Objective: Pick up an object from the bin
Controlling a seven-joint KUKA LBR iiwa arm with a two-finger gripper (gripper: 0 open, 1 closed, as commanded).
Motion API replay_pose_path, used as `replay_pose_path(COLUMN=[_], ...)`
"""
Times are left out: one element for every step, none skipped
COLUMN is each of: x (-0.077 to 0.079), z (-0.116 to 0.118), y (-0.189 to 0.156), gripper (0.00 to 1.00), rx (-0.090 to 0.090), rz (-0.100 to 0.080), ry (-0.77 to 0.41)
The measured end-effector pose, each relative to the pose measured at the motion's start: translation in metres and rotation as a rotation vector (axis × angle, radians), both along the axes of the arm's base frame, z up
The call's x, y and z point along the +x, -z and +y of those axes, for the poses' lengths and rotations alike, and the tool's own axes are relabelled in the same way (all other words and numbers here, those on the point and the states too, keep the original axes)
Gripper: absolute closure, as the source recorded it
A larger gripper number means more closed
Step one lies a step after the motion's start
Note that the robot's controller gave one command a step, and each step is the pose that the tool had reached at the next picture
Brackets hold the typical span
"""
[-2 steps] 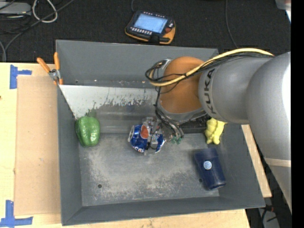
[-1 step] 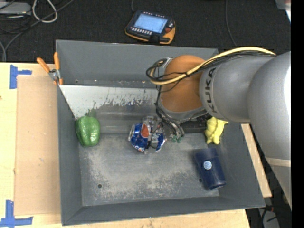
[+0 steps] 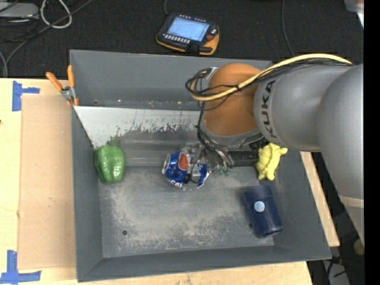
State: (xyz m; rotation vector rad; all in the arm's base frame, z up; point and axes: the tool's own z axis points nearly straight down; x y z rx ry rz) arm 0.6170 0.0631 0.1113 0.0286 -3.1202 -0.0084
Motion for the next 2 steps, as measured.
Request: replay_pose_path(x=[0.002, 0.002], z=[0.0, 0.0], y=[-0.035, -0.047], gripper=[1.0, 1.0], rx=[0.001, 0.001], rz=[-0.008, -0.008], ry=[0.001, 0.002])
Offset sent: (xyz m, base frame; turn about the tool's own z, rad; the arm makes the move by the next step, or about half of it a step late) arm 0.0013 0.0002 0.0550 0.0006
